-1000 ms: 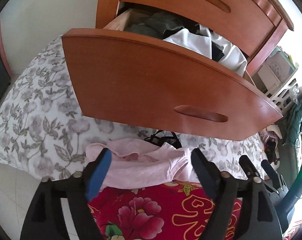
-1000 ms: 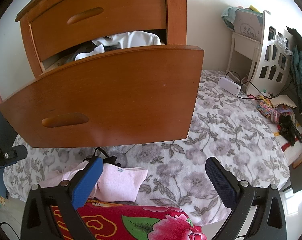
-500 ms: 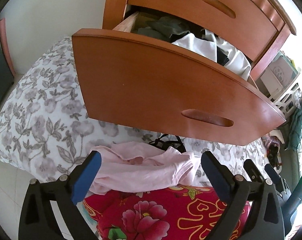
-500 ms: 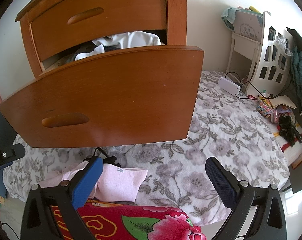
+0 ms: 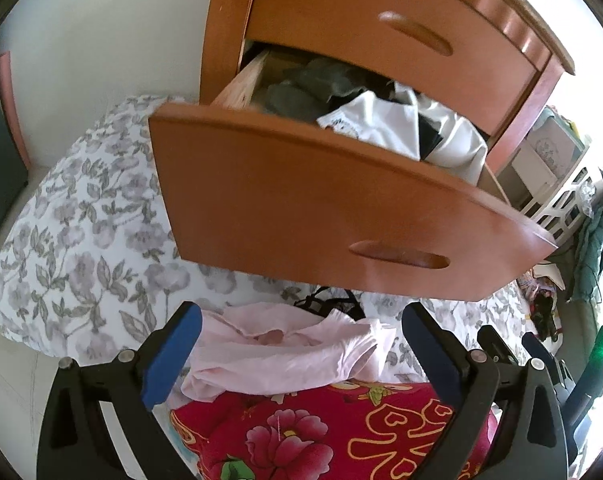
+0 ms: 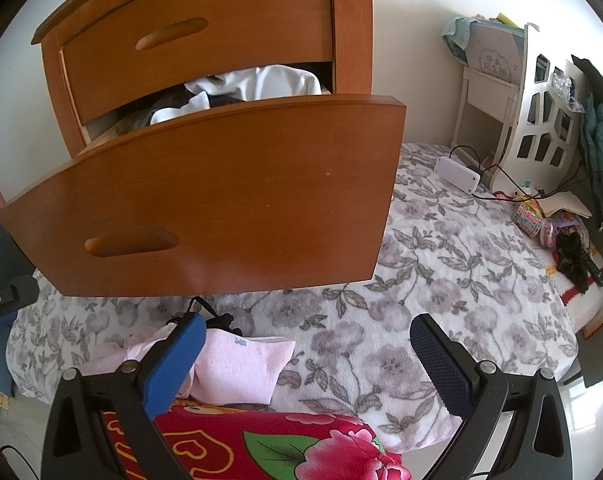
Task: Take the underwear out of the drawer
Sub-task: 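Open the left gripper to release the pink cloth and withdraw, then reach the left gripper into the drawer toward the white Hello Kitty sock, then close the left gripper on the white Hello Kitty sock, then lift the white sock up out of the drawer with the left gripper, then carry the white sock down onto the pink cloth on the bedspread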
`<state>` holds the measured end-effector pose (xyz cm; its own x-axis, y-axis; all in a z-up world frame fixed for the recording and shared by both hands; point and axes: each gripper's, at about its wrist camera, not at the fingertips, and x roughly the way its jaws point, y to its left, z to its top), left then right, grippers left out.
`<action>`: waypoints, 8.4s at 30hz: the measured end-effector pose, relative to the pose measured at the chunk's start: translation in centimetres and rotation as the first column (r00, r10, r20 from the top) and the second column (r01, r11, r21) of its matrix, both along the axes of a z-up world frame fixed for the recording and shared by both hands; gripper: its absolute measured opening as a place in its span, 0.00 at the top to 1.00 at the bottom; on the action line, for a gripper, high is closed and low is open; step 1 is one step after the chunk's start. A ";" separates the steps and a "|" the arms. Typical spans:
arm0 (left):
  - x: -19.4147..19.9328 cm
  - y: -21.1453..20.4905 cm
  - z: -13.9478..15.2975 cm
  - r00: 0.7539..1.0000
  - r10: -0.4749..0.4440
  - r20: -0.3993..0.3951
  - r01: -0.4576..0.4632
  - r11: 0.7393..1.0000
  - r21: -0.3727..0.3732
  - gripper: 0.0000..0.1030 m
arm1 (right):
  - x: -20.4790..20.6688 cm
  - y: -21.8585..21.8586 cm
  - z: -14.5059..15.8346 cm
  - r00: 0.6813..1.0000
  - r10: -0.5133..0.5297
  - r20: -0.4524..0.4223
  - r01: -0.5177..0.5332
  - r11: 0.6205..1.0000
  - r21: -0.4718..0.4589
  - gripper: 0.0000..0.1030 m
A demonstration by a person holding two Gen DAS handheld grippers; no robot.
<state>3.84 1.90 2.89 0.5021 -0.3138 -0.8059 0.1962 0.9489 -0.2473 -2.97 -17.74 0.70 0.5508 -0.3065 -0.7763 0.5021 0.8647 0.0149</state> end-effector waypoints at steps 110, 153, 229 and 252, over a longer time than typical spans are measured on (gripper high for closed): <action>23.9 -13.3 0.5 0.986 0.044 -0.159 -0.039 0.999 0.035 0.95 | 3.7 0.3 -0.6 0.989 0.146 0.015 -0.146 0.989 -0.002 0.00; 5.6 -2.7 8.2 0.987 -0.039 0.155 0.121 0.820 -0.559 0.96 | 3.2 1.4 0.3 0.993 0.118 0.006 -0.116 0.986 -0.119 0.00; -0.7 -0.6 -1.3 0.982 -0.113 -0.152 0.049 0.926 -0.374 0.96 | 1.1 3.6 2.7 0.987 0.109 0.115 -0.071 0.954 -0.290 0.00; 0.2 -0.3 -8.7 0.933 -0.022 -0.359 -0.052 0.980 -0.194 0.96 | 1.4 3.4 2.4 0.989 0.109 0.099 -0.078 0.957 -0.279 0.00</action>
